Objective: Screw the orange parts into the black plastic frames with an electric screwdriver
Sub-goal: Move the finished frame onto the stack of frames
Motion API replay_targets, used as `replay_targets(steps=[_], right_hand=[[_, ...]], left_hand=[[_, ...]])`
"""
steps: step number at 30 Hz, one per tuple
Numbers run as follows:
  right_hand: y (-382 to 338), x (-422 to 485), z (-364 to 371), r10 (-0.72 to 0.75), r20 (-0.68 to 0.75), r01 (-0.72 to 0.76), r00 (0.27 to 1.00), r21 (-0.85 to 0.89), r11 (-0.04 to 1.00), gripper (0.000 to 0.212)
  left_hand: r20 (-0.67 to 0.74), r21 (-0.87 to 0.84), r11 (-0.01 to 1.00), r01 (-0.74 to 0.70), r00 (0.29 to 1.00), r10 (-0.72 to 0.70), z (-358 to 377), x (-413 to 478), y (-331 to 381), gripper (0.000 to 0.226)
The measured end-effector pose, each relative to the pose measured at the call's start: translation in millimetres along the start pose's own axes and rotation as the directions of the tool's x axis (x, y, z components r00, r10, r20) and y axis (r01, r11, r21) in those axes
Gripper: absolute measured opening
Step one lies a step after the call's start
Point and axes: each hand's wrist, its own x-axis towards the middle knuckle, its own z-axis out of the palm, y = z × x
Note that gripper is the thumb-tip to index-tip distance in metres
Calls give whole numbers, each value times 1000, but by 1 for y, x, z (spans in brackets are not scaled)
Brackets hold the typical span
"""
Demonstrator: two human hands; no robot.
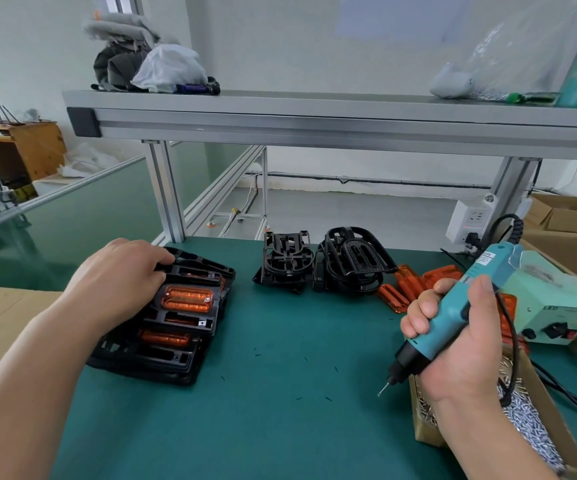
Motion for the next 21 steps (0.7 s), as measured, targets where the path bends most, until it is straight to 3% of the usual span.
replay_targets(steps=[21], right_hand=[[4, 3, 0, -6, 15, 7, 1000, -50, 999, 49]], left_hand=[[130, 47, 995, -91, 988, 84, 23, 136, 28, 30]])
